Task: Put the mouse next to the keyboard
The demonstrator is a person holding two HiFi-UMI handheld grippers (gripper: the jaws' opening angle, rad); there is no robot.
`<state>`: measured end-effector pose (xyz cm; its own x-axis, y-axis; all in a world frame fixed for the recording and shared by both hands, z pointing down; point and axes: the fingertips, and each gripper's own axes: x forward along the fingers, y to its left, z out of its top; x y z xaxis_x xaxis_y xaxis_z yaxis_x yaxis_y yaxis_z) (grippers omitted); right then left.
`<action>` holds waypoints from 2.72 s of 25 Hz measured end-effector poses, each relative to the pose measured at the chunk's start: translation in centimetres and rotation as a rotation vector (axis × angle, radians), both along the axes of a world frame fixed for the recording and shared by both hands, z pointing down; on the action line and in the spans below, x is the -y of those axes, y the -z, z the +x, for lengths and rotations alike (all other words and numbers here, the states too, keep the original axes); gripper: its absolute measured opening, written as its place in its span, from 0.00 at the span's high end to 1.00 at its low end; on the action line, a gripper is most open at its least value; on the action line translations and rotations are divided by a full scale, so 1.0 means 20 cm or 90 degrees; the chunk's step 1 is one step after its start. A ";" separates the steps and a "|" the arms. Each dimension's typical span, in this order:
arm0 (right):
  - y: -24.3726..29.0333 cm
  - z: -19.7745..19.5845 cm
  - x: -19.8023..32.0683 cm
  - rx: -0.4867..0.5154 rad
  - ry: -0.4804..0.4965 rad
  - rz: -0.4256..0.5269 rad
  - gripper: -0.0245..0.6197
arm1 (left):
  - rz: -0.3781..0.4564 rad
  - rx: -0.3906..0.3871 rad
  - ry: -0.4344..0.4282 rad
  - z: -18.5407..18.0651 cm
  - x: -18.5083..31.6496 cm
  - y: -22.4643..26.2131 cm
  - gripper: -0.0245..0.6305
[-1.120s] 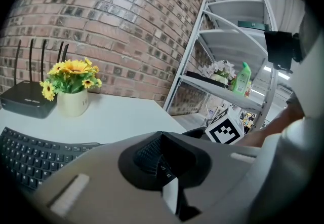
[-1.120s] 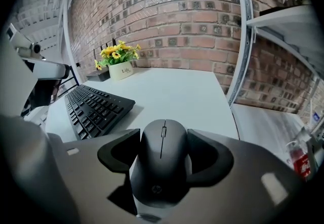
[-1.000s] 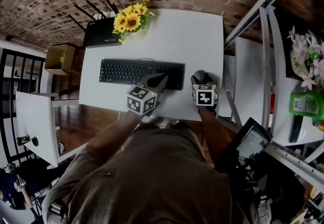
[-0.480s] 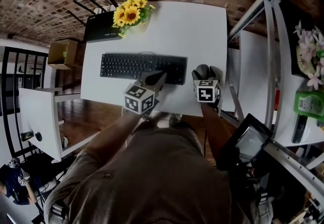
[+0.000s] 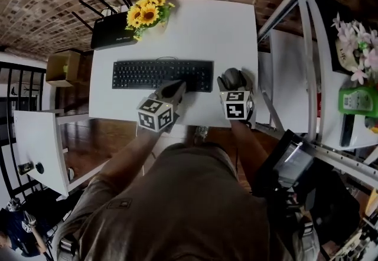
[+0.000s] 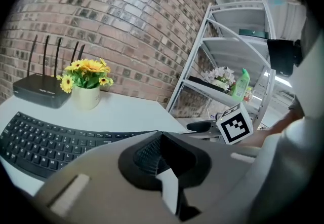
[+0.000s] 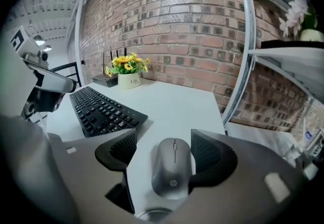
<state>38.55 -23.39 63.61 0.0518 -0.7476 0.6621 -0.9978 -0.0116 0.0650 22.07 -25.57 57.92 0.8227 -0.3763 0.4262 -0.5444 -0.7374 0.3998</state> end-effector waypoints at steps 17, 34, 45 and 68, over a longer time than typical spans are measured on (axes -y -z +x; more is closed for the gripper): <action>0.42 -0.72 -0.43 0.017 0.054 0.115 0.89 | 0.043 -0.084 0.018 -0.59 -0.31 0.21 0.97; 0.58 -1.34 -0.90 0.078 0.077 0.163 0.94 | 0.054 -0.141 0.018 -1.03 -0.70 0.29 0.97; 0.67 -1.26 -1.02 0.111 0.094 0.192 0.94 | 0.095 -0.164 0.025 -0.92 -0.81 0.45 0.97; 0.68 -1.14 -1.13 0.140 0.076 0.208 0.94 | 0.104 -0.148 0.025 -0.84 -0.98 0.50 0.97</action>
